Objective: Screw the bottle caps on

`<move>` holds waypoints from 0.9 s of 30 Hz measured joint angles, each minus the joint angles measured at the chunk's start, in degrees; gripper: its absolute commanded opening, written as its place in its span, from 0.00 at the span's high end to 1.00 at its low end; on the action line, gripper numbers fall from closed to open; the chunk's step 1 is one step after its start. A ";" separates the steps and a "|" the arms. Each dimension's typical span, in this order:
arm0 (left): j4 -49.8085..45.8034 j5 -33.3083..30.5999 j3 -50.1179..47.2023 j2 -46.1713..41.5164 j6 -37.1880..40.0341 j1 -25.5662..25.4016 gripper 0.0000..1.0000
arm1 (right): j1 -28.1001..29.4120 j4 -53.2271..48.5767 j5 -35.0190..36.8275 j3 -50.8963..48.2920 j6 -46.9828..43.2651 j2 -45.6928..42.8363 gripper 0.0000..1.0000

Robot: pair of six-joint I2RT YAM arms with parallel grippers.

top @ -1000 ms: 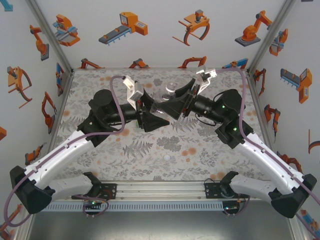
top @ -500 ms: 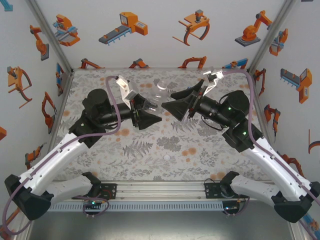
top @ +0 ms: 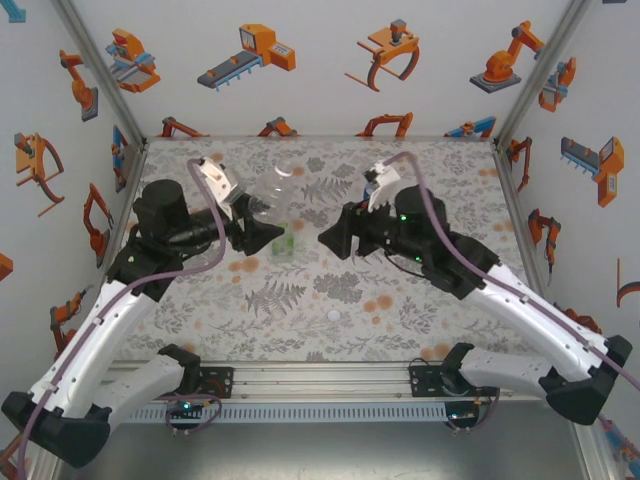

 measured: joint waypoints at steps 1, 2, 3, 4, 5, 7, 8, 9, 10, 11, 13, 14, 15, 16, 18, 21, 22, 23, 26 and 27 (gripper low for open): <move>0.46 -0.31 -1.42 -0.90 0.70 0.85 1.00 | 1.09 -1.81 1.46 -0.02 0.07 1.49 0.42; 0.94 -0.72 -2.80 -1.68 1.29 1.57 1.00 | 2.16 -3.61 2.91 -0.04 0.28 2.99 0.42; 1.33 -0.98 -3.93 -2.16 1.62 2.10 1.00 | 2.95 -4.98 4.02 -0.11 0.66 4.37 0.43; 1.75 -1.44 -5.05 -2.47 1.97 2.64 1.00 | 3.76 -6.25 5.11 -0.31 1.25 5.81 0.44; 2.03 -1.84 -5.84 -2.56 2.19 3.04 1.00 | 4.55 -7.54 6.21 -0.59 2.03 7.26 0.45; 2.60 -2.49 -7.04 -2.58 2.36 3.56 1.00 | 5.77 -9.22 7.82 -1.60 3.67 9.68 0.47; 2.82 -2.73 -7.48 -2.62 2.38 3.76 1.00 | 6.32 -9.99 8.52 -2.21 4.70 10.82 0.48; 3.02 -2.82 -7.78 -2.69 2.38 3.87 1.00 | 6.84 -10.60 9.03 -2.80 5.73 11.96 0.48; 3.04 -2.84 -7.96 -2.78 2.38 3.89 1.00 | 7.37 -11.19 9.46 -3.48 6.91 13.33 0.49; 3.26 -2.80 -8.07 -2.89 2.36 3.89 1.00 | 7.89 -11.61 9.90 -4.15 8.15 14.73 0.49; 4.28 -2.43 -8.55 -3.43 2.38 3.89 1.00 | 8.55 -11.93 10.25 -5.29 10.49 17.18 0.50; 5.01 -2.14 -8.96 -3.82 2.38 3.89 1.00 | 8.72 -12.11 10.27 -5.77 11.58 18.36 0.51; 5.73 -1.88 -9.42 -4.20 2.38 3.89 1.00 | 8.87 -12.33 10.25 -6.16 12.66 19.47 0.52; 6.71 -1.46 -10.14 -4.61 2.38 3.89 1.00 | 8.92 -12.61 10.23 -6.43 13.62 20.65 0.53; 8.59 -0.48 -11.72 -5.35 2.45 3.89 1.00 | 8.96 -12.90 10.19 -6.73 14.99 22.43 0.53; 9.88 0.61 -13.27 -5.68 2.84 3.89 1.00 | 9.16 -11.93 9.57 -8.07 16.46 23.65 0.53; 10.01 0.68 -13.40 -5.66 2.97 3.89 1.00 | 9.29 -11.37 9.14 -8.87 16.83 23.82 0.53; 10.03 0.74 -13.42 -5.66 3.10 3.89 1.00 | 9.40 -10.78 8.66 -9.77 17.09 23.85 0.53; 10.56 0.83 -13.42 -5.66 3.48 3.89 1.00 | 9.57 -9.25 7.63 -11.89 18.16 24.04 0.54; 10.60 0.83 -13.42 -5.66 3.54 3.89 1.00 | 9.62 -8.96 7.48 -12.35 18.40 24.22 0.54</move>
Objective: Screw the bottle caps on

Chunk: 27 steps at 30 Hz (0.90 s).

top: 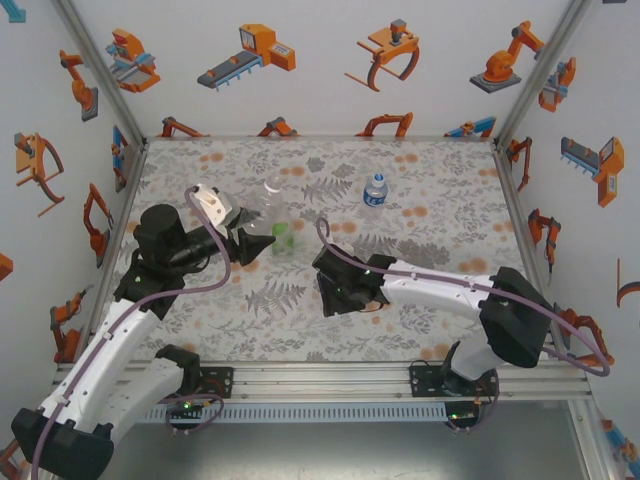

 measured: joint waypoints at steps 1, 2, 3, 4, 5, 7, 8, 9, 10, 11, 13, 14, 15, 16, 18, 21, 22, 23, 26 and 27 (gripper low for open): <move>0.04 0.02 0.00 0.00 0.11 0.00 1.00 | 0.00 0.46 -0.28 -0.42 0.22 0.24 0.54; 0.11 0.02 0.00 0.00 0.13 0.00 1.00 | 0.00 0.61 -0.33 -0.61 0.42 0.42 0.54; 0.13 0.02 0.00 0.00 0.15 0.00 1.00 | 0.00 0.81 -0.44 -0.72 0.61 0.63 0.54; 0.13 0.02 0.00 0.00 0.15 0.00 1.00 | 0.00 0.94 -0.46 -0.76 0.81 0.79 0.55; 0.13 0.07 0.00 0.02 0.15 0.00 1.00 | 0.00 1.14 -0.46 -0.76 0.94 0.87 0.56; 0.13 0.26 0.00 0.07 0.15 0.00 1.00 | 0.00 1.92 -0.46 -0.83 1.16 0.90 0.57; 0.11 0.37 0.00 0.11 0.15 0.00 1.00 | 0.00 2.21 -0.46 -0.83 1.20 0.90 0.57; 0.11 0.48 0.00 0.11 0.15 0.00 1.00 | 0.00 2.49 -0.46 -0.83 1.22 0.90 0.58; 0.11 0.55 0.00 0.11 0.15 0.00 1.00 | 0.00 2.69 -0.46 -0.85 1.22 0.94 0.58; 0.11 0.66 0.00 0.11 0.15 0.00 1.00 | 0.00 2.89 -0.44 -0.85 1.22 1.01 0.58; 0.11 0.98 0.00 0.11 0.17 0.00 1.00 | 0.00 3.26 -0.42 -0.87 1.22 1.27 0.58; 0.11 1.16 0.00 0.11 0.15 0.00 1.00 | 0.00 3.39 -0.39 -0.87 1.22 1.49 0.58; 0.11 1.33 0.02 0.13 0.15 0.00 1.00 | 0.00 3.39 -0.37 -0.87 1.22 1.77 0.58; 0.13 1.53 0.02 0.17 0.15 0.00 1.00 | 0.00 3.37 -0.35 -0.87 1.22 2.03 0.58; 0.13 1.97 0.02 0.46 0.15 0.00 1.00 | 0.00 3.39 -0.26 -0.87 1.25 2.54 0.58; 0.13 2.58 0.02 0.94 0.15 0.00 1.00 | 0.00 3.41 -0.26 -0.87 1.29 2.99 0.58; 0.13 2.62 0.02 1.03 0.15 0.00 1.00 | 0.00 3.39 -0.26 -0.87 1.38 3.06 0.58; 0.13 2.64 0.02 1.05 0.15 0.00 1.00 | 0.00 3.41 -0.26 -0.87 1.44 3.10 0.58; 0.13 2.73 0.02 1.07 0.15 0.00 1.00 | 0.00 3.41 -0.26 -0.87 1.46 3.30 0.58; 0.13 2.75 0.02 1.07 0.15 0.00 1.00 | 0.00 3.39 -0.26 -0.87 1.46 3.41 0.58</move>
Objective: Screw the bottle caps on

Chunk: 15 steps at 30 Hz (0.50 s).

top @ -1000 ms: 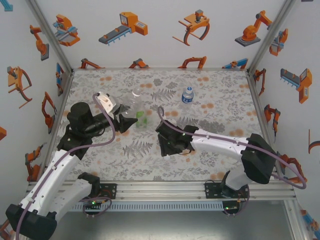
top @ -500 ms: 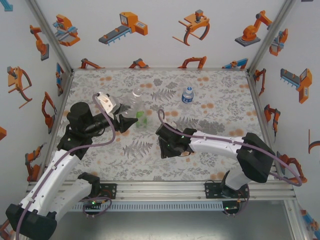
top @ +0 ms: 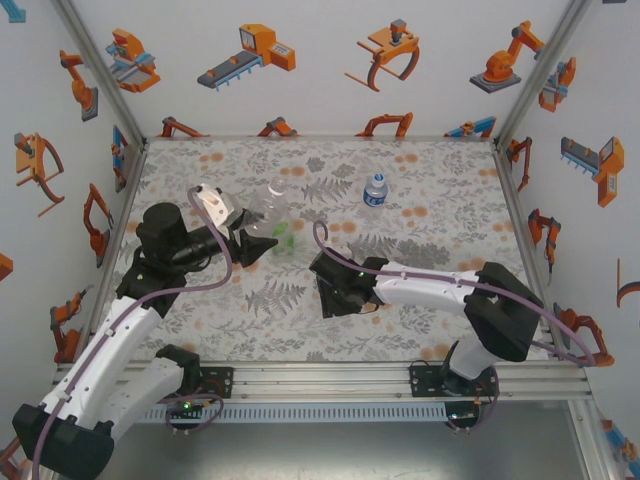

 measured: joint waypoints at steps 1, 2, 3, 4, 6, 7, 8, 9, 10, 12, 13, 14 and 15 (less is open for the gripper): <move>0.00 0.04 0.00 0.00 0.00 0.00 1.00 | 0.00 0.02 0.02 0.00 0.00 0.15 0.58; 0.00 0.04 0.00 0.00 0.00 0.00 1.00 | 0.00 0.00 0.02 0.00 0.00 0.31 0.58; -0.02 0.04 0.00 0.00 0.00 0.00 1.00 | 0.00 -0.02 0.02 0.00 0.00 0.52 0.58; 0.00 0.04 0.00 0.00 0.00 0.00 1.00 | 0.00 -0.02 0.02 0.00 0.00 0.74 0.58; 0.00 0.04 0.00 0.02 0.00 0.00 1.00 | 0.00 -0.02 0.02 0.00 0.00 1.18 0.58; 0.00 0.04 0.00 0.02 0.00 0.00 1.00 | 0.00 -0.04 0.02 0.00 0.00 1.40 0.58; 0.00 0.04 0.00 0.02 0.00 0.00 1.00 | 0.00 -0.07 0.02 0.00 0.00 1.51 0.58; -0.02 0.04 0.00 0.02 0.00 0.00 1.00 | 0.00 -0.09 0.02 0.00 0.00 1.60 0.58; 0.00 0.04 0.00 0.02 0.00 0.00 1.00 | 0.00 -0.09 0.02 0.00 0.00 1.64 0.58; -0.02 0.04 0.00 0.04 0.00 0.00 1.00 | 0.00 -0.11 0.02 0.00 0.00 1.68 0.58; 0.00 0.04 0.00 0.09 0.00 0.00 1.00 | 0.00 -0.15 0.02 0.00 0.00 1.68 0.58; 0.00 0.04 0.00 0.13 0.00 0.00 1.00 | 0.00 -0.17 0.02 0.00 0.00 1.68 0.58; 0.00 0.04 0.00 0.17 0.00 0.00 1.00 | 0.00 -0.24 0.02 0.00 0.00 1.68 0.58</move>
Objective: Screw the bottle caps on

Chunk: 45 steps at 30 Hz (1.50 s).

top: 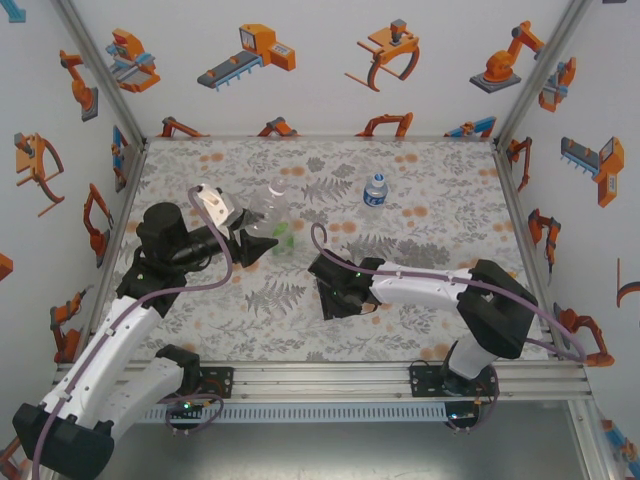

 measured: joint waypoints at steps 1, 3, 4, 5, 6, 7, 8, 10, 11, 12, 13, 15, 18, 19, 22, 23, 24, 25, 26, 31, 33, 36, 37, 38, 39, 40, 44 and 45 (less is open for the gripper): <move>0.00 0.00 0.00 0.07 0.00 0.00 1.00 | 0.00 -0.02 0.00 0.00 0.00 0.00 0.58; 0.00 0.00 0.00 0.15 0.00 0.00 1.00 | 0.00 -0.28 0.00 0.02 -0.02 0.00 0.58; -0.02 0.00 0.00 0.17 0.00 0.00 1.00 | 0.00 -0.57 0.04 0.04 -0.02 0.00 0.58; 0.00 0.02 0.00 0.20 0.00 0.00 1.00 | 0.00 -0.92 0.20 0.09 -0.02 0.00 0.58; 0.00 0.00 0.00 0.22 0.00 0.00 1.00 | 0.00 -1.33 0.46 0.13 -0.02 -0.04 0.58; -0.02 0.02 0.00 0.24 0.00 0.00 1.00 | 0.00 -1.75 0.72 0.24 -0.02 -0.13 0.58; -0.02 0.02 0.00 0.28 0.00 0.00 1.00 | 0.00 -2.08 1.01 0.39 -0.04 -0.20 0.57; -0.02 0.02 0.00 0.39 0.00 0.00 1.00 | 0.00 -2.75 1.51 0.70 -0.04 -0.70 0.57; -0.02 0.00 0.00 0.48 0.00 0.00 1.00 | 0.00 -3.02 1.62 0.85 -0.04 -1.07 0.56; -0.02 0.00 0.00 0.52 0.00 0.00 1.00 | 0.00 -3.21 1.77 1.03 -0.04 -1.42 0.55; -0.02 0.00 0.00 0.55 0.00 0.00 1.00 | 0.00 -3.34 1.81 1.11 -0.04 -1.64 0.55; -0.02 0.02 0.00 0.55 0.00 0.00 1.00 | 0.04 -3.85 2.01 1.31 -0.04 -1.88 0.54; -0.02 0.02 0.00 0.55 0.00 0.00 1.00 | 0.04 -4.37 2.19 1.33 -0.02 -1.88 0.53; -0.02 0.02 0.00 0.55 0.00 0.00 1.00 | 0.04 -4.48 2.19 1.33 -0.02 -1.88 0.53; -0.02 0.02 0.00 0.55 0.00 0.00 1.00 | 0.04 -4.52 2.16 1.33 -0.02 -1.86 0.53; -0.02 0.02 0.00 0.55 0.00 0.00 1.00 | 0.04 -4.52 2.14 1.33 -0.02 -1.86 0.53; -0.02 0.02 0.00 0.55 0.00 0.00 1.00 | 0.04 -4.55 2.14 1.33 -0.02 -1.86 0.53; -0.02 0.00 0.00 0.55 0.00 0.00 1.00 | 0.04 -4.52 2.14 1.33 0.00 -1.86 0.53; -0.02 0.02 0.00 0.55 0.00 0.00 1.00 | 0.04 -4.52 2.14 1.33 -0.02 -1.86 0.54; -0.02 0.02 0.00 0.55 0.00 0.00 1.00 | 0.04 -4.48 1.95 1.33 0.00 -1.53 0.55; -0.02 0.02 0.00 0.55 0.00 0.00 1.00 | 0.04 -4.48 1.90 1.33 0.00 -1.25 0.55; -0.02 0.02 0.00 0.55 0.00 0.00 1.00 | 0.04 -4.52 1.88 1.33 0.00 -0.90 0.55; -0.02 0.02 0.00 0.55 0.00 0.00 1.00 | 0.04 -4.52 1.88 1.33 0.00 -0.85 0.55; -0.02 0.02 0.00 0.55 0.00 0.00 1.00 | 0.04 -4.52 1.90 1.33 0.00 -0.79 0.55; -0.02 0.02 0.00 0.55 0.00 0.00 1.00 | 0.04 -4.52 1.88 1.33 0.00 -0.76 0.55; -0.02 0.00 0.00 0.55 0.00 0.00 1.00 | 0.04 -4.55 1.90 1.33 0.00 -0.74 0.55; -0.02 0.02 0.00 0.55 0.00 0.00 1.00 | 0.04 -4.55 1.90 1.33 0.00 -0.57 0.55; -0.02 0.02 0.00 0.55 0.00 0.00 1.00 | 0.04 -4.52 1.90 1.33 0.00 -0.50 0.55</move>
